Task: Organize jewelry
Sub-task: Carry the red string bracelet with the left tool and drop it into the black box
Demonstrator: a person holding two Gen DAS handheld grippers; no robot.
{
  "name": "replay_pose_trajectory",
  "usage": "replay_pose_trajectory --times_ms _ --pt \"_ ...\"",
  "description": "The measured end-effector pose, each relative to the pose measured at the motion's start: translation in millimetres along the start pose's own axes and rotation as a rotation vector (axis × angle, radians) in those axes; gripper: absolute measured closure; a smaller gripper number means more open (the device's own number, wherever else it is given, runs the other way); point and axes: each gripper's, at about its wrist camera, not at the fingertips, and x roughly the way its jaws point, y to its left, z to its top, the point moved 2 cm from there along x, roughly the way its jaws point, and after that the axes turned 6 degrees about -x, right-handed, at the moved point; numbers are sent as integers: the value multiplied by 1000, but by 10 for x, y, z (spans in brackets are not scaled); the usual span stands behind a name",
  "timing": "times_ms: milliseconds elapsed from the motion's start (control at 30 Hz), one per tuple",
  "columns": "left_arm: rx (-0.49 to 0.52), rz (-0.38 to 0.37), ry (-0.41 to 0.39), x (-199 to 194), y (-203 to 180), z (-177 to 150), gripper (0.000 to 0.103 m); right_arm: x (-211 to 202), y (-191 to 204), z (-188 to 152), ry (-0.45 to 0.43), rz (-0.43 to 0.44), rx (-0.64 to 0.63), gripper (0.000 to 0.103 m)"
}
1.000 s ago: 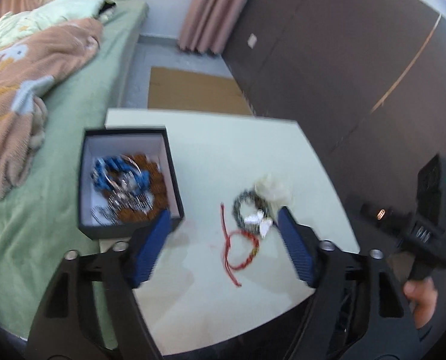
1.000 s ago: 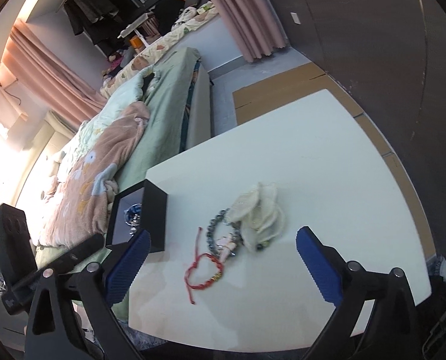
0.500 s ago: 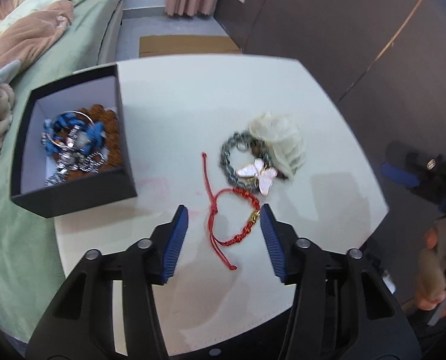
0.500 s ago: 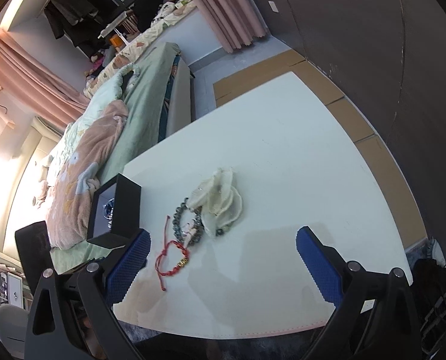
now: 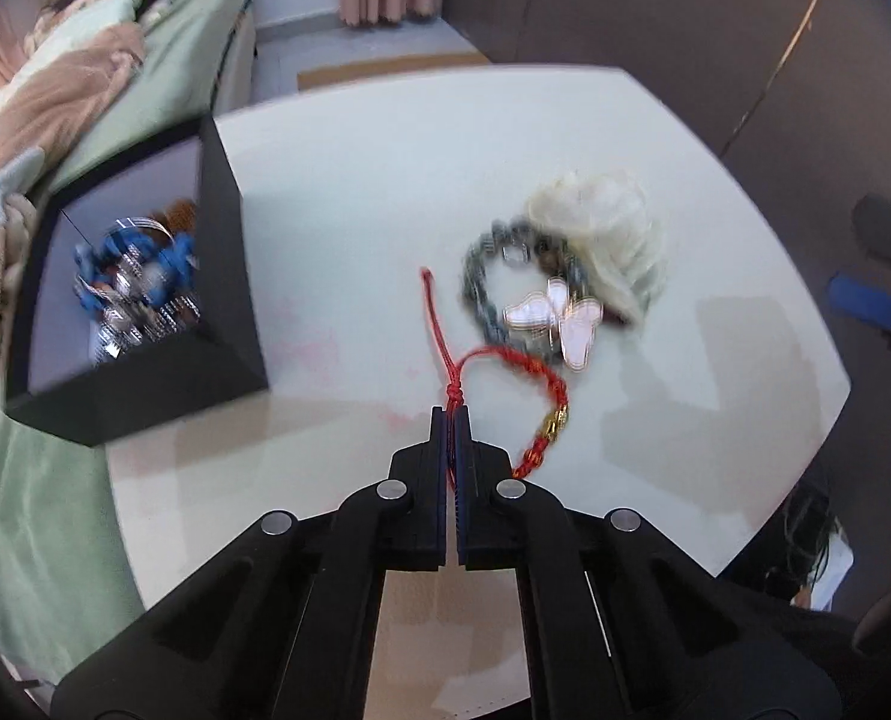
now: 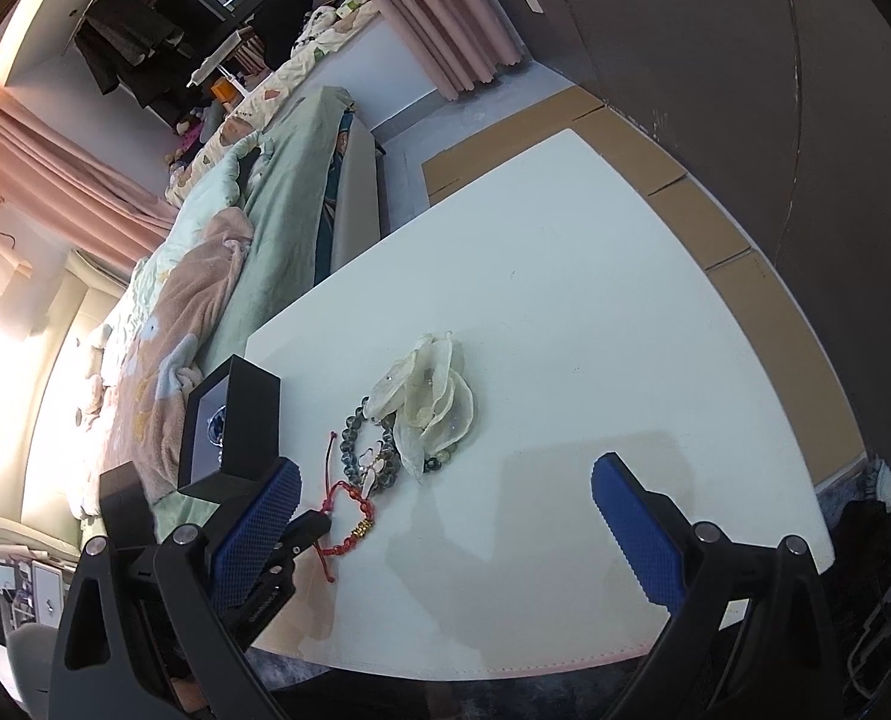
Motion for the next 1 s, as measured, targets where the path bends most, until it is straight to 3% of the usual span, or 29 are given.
replay_pose_trajectory --times_ms 233,433,633,1000 --pt "-83 -125 -91 -321 109 248 100 139 3 61 5 22 49 14" --pt "-103 -182 -128 -423 151 377 100 344 96 121 33 6 40 24" --pt "-130 -208 -152 -471 294 513 100 582 188 193 60 -27 24 34" --pt "-171 -250 -180 -561 502 643 100 901 289 272 100 -94 -2 34"
